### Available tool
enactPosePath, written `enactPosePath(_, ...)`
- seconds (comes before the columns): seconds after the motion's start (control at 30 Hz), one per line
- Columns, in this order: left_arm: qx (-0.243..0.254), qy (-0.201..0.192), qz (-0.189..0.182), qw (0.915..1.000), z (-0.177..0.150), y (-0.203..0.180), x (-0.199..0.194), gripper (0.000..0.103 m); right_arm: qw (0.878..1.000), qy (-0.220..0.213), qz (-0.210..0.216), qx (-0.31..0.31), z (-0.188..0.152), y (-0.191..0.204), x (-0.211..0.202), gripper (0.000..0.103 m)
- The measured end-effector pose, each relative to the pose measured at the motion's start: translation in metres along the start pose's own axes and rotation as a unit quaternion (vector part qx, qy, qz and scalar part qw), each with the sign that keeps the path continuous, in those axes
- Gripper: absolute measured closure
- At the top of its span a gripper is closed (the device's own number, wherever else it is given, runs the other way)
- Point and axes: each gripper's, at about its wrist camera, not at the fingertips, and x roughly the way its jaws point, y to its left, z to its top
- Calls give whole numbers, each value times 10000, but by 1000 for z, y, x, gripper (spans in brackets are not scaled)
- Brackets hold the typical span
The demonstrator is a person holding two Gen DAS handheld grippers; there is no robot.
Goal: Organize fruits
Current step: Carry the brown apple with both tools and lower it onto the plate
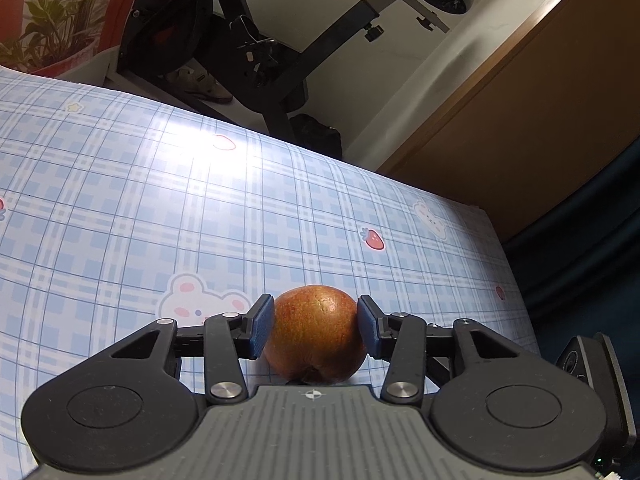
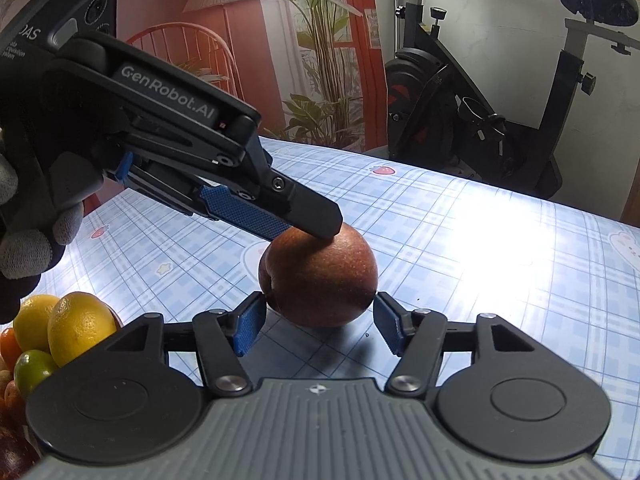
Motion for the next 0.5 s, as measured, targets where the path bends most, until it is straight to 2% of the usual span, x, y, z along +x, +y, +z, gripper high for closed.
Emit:
enactPosePath(0.23, 7, 70, -32, 10000, -12, -3, -11, 55, 9999, -48, 44, 89, -7, 10, -14, 43)
enactPosePath(0.5, 178, -69, 16, 9998, -35, -15, -56, 55, 9997, -215, 134, 43, -9, 40, -46, 43)
